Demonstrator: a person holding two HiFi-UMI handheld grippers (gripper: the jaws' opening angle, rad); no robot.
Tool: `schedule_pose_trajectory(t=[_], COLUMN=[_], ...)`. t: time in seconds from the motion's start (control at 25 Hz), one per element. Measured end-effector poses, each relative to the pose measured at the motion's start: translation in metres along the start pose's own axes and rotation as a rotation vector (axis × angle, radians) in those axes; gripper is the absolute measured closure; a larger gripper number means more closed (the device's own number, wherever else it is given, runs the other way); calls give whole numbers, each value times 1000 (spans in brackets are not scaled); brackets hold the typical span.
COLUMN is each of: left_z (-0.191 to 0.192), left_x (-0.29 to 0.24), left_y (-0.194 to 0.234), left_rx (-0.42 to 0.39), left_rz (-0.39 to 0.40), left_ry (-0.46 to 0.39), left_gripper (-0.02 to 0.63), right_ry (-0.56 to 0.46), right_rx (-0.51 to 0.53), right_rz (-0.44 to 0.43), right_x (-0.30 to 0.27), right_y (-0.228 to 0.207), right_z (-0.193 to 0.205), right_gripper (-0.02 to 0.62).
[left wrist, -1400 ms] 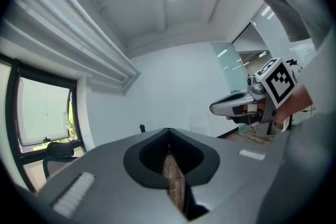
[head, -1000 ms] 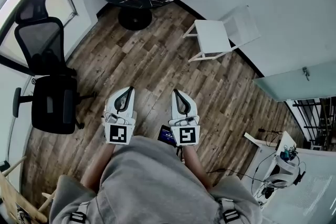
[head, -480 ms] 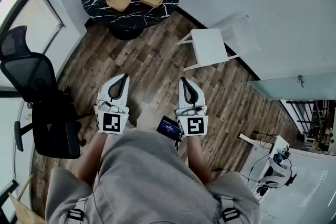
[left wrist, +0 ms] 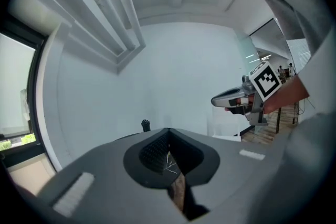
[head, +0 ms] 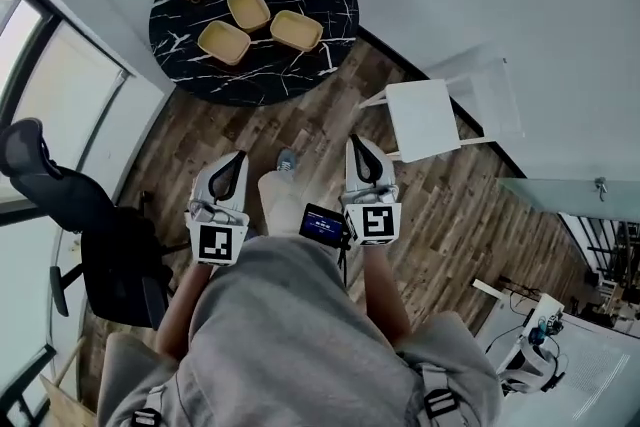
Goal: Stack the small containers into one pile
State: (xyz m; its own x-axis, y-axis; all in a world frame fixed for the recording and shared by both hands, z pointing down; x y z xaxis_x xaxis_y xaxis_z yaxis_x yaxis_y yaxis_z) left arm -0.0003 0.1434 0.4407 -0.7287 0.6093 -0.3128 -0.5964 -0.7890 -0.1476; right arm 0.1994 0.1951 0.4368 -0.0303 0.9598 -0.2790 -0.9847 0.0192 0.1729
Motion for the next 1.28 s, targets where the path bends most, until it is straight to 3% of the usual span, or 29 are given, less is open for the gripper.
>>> schedule_pose_trajectory(t=[0.12,0.28,0.4,0.52,0.68,0.96,1.16,1.28], left_z=[-27,-37,-47,-42,-42,-52,-50,-32], left_x=[-52,-108,-138,-159,-189,-224,-236,-241], left_y=[31,62,80,91,131,191,217,226], left_rx=[-2,-1,23,51,87,50,10,39], left_rz=[-44,-75,-90,-45,-6,55,50,26], left_ry=[6,71,61,91,49,-35,-48,-40], left_gripper=[607,606,606,606,607,606,606,606], right_ry=[-3,-17,79,168,242,343,373,442], right_rx=[25,18,37,15,48,160,174,303], right_rz=[-70,-168,-302,-399,-414,-426,-531,-574], right_x=[-76,-162,-224,-261,-308,-352,-377,-390], right_y=[-31,-57,-59,-47,-38,-23,-12,-1], right_z=[-16,-27,-12,9,16,11,28,60], right_gripper=[580,580,580,580,580,580,571,530])
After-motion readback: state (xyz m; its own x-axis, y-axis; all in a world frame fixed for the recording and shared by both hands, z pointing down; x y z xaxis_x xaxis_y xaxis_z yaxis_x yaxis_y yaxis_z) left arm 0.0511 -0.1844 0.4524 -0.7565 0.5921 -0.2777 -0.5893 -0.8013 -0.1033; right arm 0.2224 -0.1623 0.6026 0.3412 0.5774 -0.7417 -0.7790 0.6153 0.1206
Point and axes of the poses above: the fingertips, and each gripper's own axes: x backward along the fingers, y to its left, z out of its underside, the point moved 1 cm from there along x, backward along the fingers, and after that the axes turned 7 degrees about y, right-handed, at the moved point
